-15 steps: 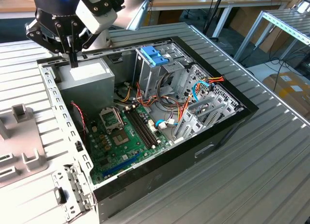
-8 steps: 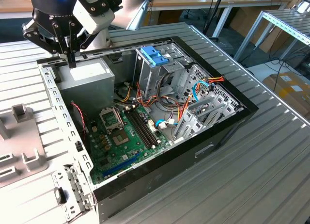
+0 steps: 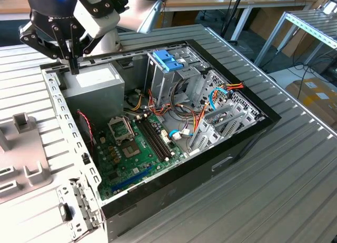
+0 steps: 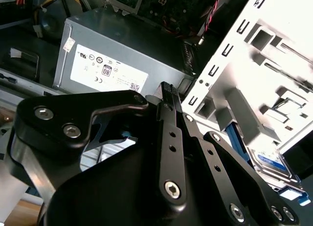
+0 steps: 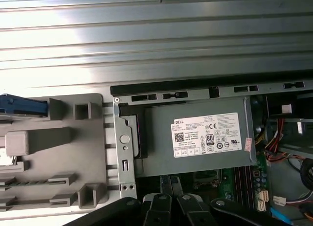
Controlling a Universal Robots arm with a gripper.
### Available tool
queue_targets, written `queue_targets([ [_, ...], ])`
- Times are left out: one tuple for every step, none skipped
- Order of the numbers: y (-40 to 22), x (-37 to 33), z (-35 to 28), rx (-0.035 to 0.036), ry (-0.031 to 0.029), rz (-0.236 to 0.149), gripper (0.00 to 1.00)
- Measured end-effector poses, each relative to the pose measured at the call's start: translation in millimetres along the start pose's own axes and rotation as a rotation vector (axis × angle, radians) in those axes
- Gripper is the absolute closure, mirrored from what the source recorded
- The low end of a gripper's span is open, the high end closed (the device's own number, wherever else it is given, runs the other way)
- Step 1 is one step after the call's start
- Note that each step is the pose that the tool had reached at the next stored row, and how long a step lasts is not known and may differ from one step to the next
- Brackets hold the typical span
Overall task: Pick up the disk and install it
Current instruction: 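Reach for the disk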
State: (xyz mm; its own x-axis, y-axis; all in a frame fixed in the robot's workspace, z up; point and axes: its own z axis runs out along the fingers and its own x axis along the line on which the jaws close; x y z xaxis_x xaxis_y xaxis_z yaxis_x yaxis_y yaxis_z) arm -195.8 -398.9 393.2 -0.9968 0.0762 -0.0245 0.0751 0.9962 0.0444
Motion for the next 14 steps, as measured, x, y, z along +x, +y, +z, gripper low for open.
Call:
queue_targets([
  [0.0,0.5,0.0,0.0000,0.0000,0.000,0.89],
  [-0.1,0.9,0.0,0.0000,0.0000,0.000,0.89],
  [-0.1,1.9,0.0,0.0001,0.0000,0.000,0.89],
  [-0.2,2.7,-0.1,0.0000,0.0000,0.000,0.89],
  [-0.3,3.8,-0.1,0.0000,0.0000,0.000,0.89],
  [-0.3,4.5,-0.1,-0.0001,0.0000,0.000,0.89],
  [-0.4,5.0,-0.1,0.0000,0.0000,0.000,0.89],
  [-0.4,5.7,-0.1,0.0000,0.0000,0.000,0.89],
  [-0.5,6.9,-0.2,0.0000,0.0000,0.000,0.89],
  [-0.6,7.5,-0.2,0.0001,0.0000,0.000,0.89],
  [-0.6,8.1,-0.2,0.0001,0.0000,0.000,0.89],
  [-0.7,8.9,-0.2,0.0000,0.0000,0.000,0.89],
  [-0.7,9.5,-0.2,0.0000,0.0000,0.000,0.89],
  [-0.8,10.4,-0.2,0.0000,0.0000,0.000,0.89],
])
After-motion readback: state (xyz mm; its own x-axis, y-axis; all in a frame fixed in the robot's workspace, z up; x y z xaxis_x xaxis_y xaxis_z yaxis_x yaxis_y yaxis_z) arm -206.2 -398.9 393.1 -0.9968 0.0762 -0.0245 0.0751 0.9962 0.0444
